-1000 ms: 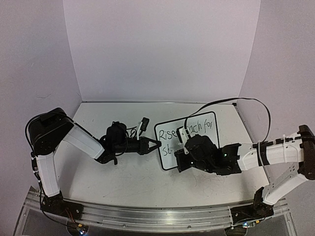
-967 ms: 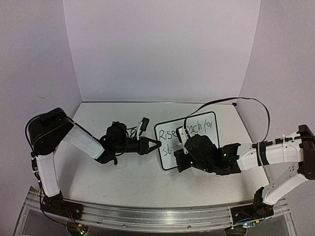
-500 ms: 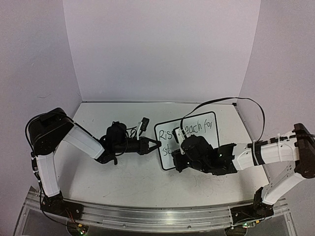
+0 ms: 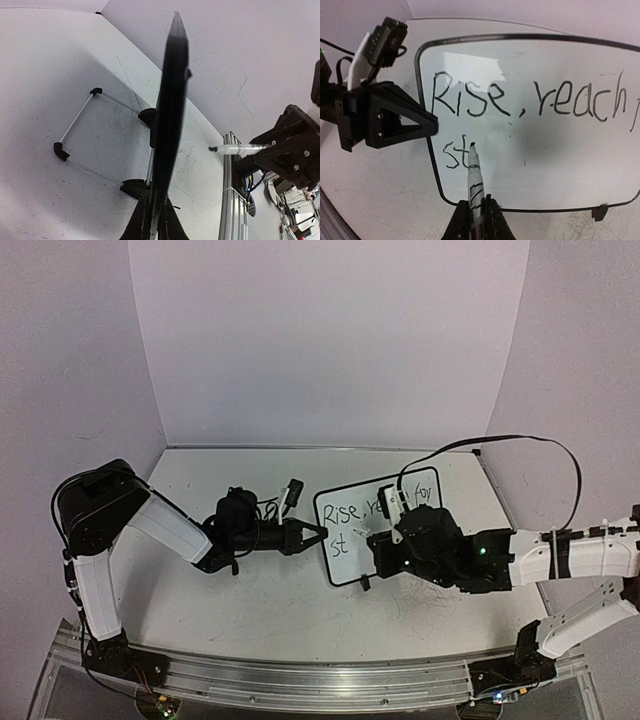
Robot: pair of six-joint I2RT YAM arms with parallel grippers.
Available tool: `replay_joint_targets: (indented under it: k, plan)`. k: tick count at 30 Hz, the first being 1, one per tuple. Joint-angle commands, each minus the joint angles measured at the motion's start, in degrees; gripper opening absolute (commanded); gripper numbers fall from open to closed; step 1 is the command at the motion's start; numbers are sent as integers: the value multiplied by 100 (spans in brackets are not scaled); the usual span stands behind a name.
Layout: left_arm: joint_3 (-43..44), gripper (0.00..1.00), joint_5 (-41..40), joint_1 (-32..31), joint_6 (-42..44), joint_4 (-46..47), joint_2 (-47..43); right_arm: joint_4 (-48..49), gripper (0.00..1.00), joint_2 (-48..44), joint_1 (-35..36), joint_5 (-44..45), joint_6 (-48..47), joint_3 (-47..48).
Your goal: Write a sentence on the whiteboard
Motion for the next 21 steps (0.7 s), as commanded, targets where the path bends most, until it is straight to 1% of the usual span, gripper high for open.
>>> replay_joint_targets:
  k: [1,8,15,21]
  plan:
    - [135,0,11,-24,-73,-411,-98,208,0,89,-81,-201,-167,-4]
    - [115,0,-15,-26,-69,-467,-95,278,0,142,-79,-252,-361,-36]
    - [184,0,-29,-39,-110,-493,-42,339,0,459,-83,-295,-373,51]
    - [181,0,-77,-107,-139,-506,-7,475,0,402,-80,-258,-373,0]
